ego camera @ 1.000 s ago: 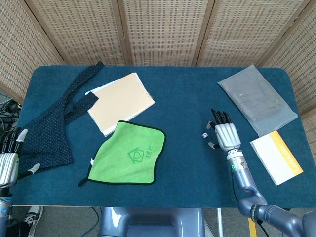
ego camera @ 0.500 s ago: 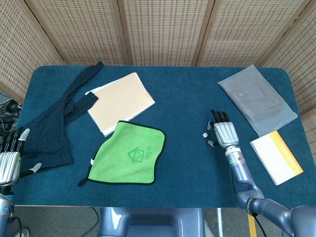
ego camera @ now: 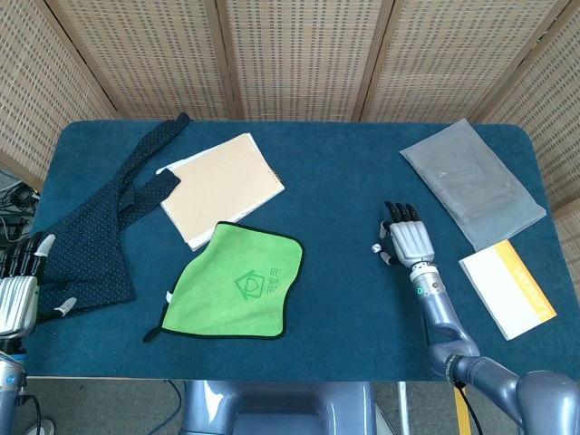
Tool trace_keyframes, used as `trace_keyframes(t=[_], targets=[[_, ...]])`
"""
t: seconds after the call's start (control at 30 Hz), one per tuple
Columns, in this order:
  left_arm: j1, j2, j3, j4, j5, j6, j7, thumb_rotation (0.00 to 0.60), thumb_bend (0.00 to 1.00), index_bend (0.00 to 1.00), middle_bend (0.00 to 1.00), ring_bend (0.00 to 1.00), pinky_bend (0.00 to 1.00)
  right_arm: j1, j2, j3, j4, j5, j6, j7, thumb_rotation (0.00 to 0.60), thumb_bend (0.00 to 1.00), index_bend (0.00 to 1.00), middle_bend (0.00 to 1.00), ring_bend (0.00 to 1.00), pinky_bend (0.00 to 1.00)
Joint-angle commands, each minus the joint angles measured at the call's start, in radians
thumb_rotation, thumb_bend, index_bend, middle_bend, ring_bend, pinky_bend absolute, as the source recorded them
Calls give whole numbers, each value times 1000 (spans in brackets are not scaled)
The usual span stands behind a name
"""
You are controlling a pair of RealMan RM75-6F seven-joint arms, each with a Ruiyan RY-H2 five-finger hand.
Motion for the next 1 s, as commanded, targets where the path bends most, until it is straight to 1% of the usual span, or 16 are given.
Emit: trace_keyframes(t=[0.03, 0.47, 0.63, 0.77, 1.0], targets=[[-1, 0, -1, 0, -2, -1, 0, 600, 0, 0, 0, 0, 0, 5, -6, -3, 14, 2, -10, 8, 600, 438, 500, 121, 0, 60], [-4, -3, 1, -2, -3, -5, 4, 600, 0, 0, 0, 0, 0, 19, -21, -14, 27, -2, -23, 15, 600, 449, 515, 133, 0, 65], [-3, -4, 1, -1, -5, -4, 2, 600, 0, 0, 0, 0, 0, 26, -31, -12, 36, -1, -19, 10, 600, 461, 558, 172, 9, 78], [-3, -4, 3, 1, -4, -5, 1, 600, 0, 0, 0, 0, 0, 27, -34, -7, 45, 10, -24, 10, 600, 480, 572, 185, 17, 79], [-4, -5, 4, -2, -2, -4, 3, 600, 0, 0, 0, 0, 0, 22, -14, -7, 13, 8, -9, 3, 600, 484, 569, 182, 21, 79]])
